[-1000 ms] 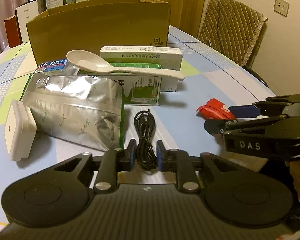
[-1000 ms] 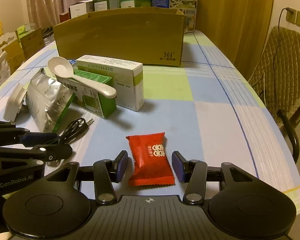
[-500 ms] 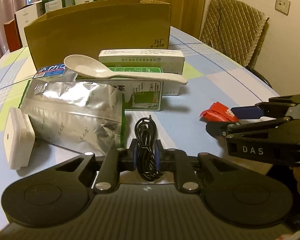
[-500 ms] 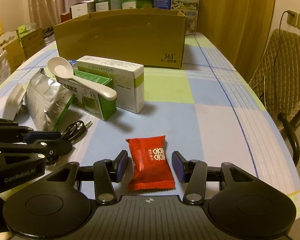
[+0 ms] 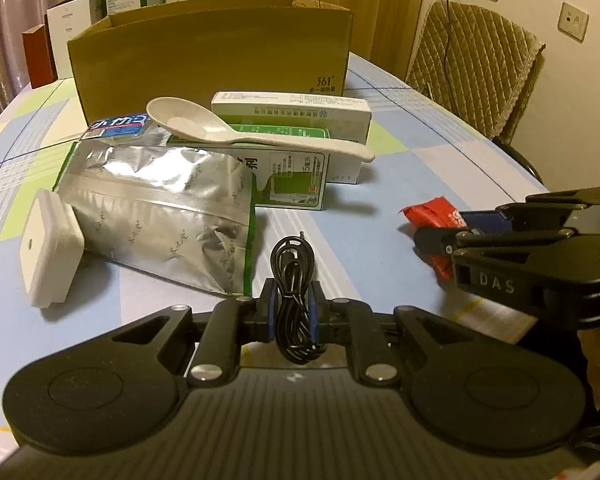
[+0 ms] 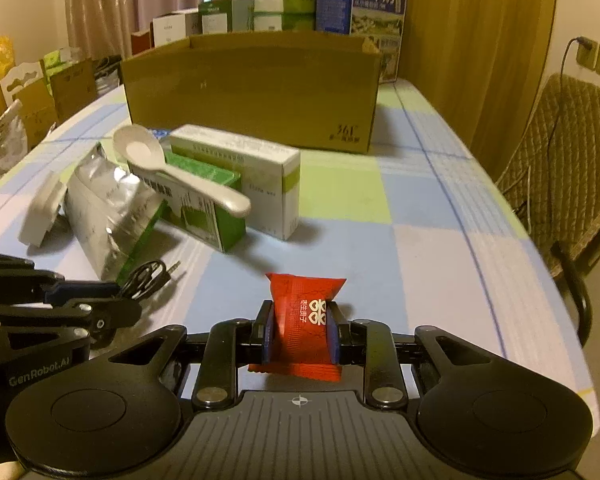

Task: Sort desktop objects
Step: 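Lift the cable with the left tool while the right tool carries the candy packet to the cardboard box, then open both tools to drop the cable and candy packet into the cardboard box, then withdraw both tools from the cardboard box back toward the remaining items, then grasp the white night light with the left tool while the right tool grasps the white spoon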

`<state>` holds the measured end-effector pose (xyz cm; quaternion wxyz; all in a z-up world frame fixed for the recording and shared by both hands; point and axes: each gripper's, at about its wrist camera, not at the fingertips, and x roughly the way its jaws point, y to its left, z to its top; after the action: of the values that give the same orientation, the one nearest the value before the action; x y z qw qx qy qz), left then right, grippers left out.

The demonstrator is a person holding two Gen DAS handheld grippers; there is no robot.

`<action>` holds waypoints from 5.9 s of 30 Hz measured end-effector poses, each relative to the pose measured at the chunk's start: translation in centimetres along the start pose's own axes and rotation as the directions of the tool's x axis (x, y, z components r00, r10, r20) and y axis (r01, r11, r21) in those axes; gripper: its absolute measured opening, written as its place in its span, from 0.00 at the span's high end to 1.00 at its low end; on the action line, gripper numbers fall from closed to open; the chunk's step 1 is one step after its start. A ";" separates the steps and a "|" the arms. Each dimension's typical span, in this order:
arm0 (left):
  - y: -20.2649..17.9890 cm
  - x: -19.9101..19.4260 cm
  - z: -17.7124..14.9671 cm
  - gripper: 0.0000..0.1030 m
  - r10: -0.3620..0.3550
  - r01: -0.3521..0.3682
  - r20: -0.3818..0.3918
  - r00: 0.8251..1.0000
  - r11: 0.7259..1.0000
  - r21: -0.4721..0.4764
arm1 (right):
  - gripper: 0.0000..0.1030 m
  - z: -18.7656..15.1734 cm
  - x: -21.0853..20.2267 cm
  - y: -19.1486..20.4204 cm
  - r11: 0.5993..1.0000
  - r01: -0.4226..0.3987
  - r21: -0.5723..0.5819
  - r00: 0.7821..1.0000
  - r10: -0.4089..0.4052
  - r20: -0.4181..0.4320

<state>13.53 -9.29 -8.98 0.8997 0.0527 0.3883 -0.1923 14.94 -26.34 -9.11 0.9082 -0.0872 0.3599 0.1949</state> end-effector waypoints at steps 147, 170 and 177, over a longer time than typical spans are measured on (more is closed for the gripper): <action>10.4 -11.3 3.7 0.02 0.203 -0.193 0.021 0.979 0.956 -0.222 | 0.10 5.5 -5.6 2.3 0.984 -0.175 -0.039 0.983 0.177 0.041; 14.9 -5.2 4.1 0.07 -0.009 0.030 -0.071 0.997 0.954 0.298 | 0.38 9.3 2.2 7.3 0.824 -0.308 -0.475 0.949 0.305 -0.086; 16.7 -2.8 4.1 0.10 -0.064 0.112 -0.131 0.989 0.907 0.406 | 0.49 11.0 6.1 8.7 0.716 -0.334 -0.613 0.937 0.321 -0.136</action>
<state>21.02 5.92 -5.03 0.8350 0.2345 0.3920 -0.3068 22.18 -13.34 -5.48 0.7742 -0.3216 0.2926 0.4600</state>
